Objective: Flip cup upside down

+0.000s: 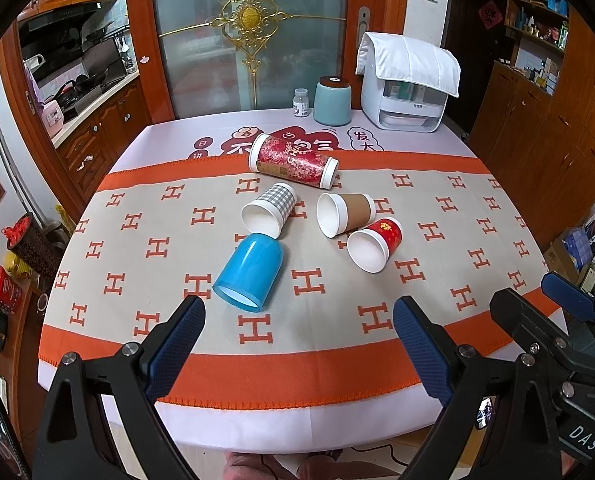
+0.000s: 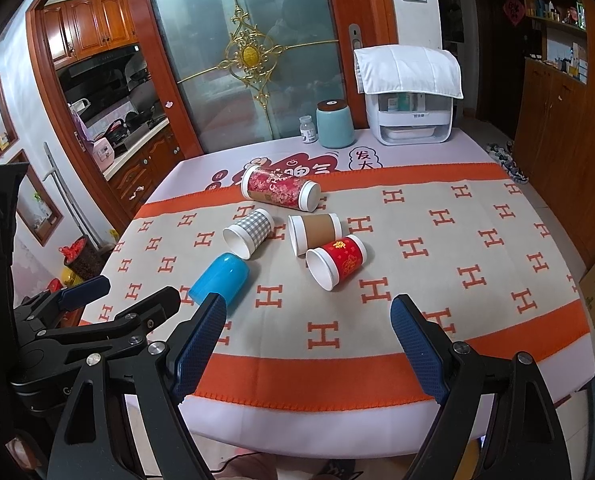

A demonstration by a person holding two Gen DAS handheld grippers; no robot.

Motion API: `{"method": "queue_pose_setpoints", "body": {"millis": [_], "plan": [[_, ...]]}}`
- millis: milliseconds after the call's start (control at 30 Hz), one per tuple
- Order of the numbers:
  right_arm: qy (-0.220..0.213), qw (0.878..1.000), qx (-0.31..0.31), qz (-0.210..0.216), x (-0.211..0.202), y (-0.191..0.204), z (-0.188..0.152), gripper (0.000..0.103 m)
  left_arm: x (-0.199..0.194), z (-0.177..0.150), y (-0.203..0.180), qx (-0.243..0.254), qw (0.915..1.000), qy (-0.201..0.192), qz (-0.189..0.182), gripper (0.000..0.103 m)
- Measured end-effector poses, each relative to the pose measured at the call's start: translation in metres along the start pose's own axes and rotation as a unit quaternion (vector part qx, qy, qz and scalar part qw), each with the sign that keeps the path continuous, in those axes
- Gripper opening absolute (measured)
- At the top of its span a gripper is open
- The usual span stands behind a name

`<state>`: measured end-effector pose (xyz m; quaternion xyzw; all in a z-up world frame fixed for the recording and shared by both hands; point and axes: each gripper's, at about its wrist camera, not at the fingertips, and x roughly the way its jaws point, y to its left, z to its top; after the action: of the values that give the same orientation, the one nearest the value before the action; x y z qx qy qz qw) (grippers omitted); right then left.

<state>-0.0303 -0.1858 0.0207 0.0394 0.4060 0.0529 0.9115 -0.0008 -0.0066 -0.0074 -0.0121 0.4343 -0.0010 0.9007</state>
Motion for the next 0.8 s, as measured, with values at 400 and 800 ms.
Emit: {"method": "queue_pose_setpoints", "body": {"millis": [400,800], "plan": [[0.001,1.000,0.001,0.001,0.004,0.002,-0.011,0.086,0.001,-0.003,-0.002,0.000,1.0000,0.001,-0.001,0.094],[0.003,1.000,0.003,0.004,0.007,0.006,-0.016,0.086,-0.002,-0.013,0.001,-0.001,1.0000,0.000,0.001,0.094]]}}
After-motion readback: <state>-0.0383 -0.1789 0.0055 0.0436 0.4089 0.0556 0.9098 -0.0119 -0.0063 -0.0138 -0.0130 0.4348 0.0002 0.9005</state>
